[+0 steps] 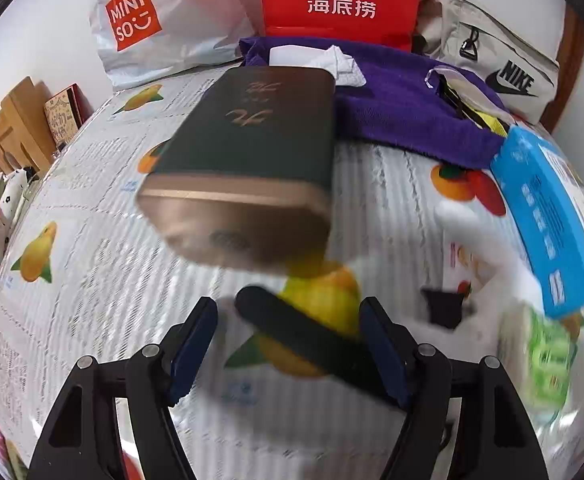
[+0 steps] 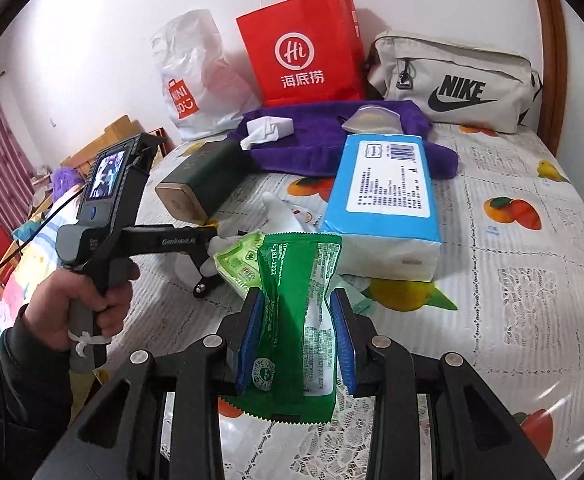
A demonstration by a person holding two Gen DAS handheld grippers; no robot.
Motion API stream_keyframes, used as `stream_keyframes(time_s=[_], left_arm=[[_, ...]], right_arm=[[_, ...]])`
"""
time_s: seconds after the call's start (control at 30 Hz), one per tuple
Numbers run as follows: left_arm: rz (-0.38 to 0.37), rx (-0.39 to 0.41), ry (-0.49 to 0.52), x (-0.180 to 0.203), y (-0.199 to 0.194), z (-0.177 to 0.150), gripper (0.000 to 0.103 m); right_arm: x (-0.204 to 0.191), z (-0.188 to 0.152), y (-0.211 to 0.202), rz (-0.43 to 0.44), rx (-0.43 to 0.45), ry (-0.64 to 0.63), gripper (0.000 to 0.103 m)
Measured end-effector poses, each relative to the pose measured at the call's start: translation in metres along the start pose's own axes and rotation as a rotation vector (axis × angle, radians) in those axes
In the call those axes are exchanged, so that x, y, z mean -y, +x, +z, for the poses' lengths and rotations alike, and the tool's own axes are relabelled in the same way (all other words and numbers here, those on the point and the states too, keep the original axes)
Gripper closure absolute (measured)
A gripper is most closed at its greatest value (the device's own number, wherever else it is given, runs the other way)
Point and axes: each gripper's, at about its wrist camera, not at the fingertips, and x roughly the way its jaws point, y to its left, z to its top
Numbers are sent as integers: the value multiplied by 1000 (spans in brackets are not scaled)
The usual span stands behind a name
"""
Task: Organize soft objects
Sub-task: 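Carry the green packet toward the purple towel with the right gripper while the left holds the strap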
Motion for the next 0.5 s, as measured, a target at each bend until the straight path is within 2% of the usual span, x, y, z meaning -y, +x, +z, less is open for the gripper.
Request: stream_keyframes(time_s=[0.37, 0.5], left_arm=[[-26, 0, 44, -21, -14, -17, 31], [-71, -29, 49, -30, -17, -21, 32]], right_arm=[[-7, -5, 1, 1, -18, -21, 69], [-8, -6, -1, -1, -19, -22, 69]])
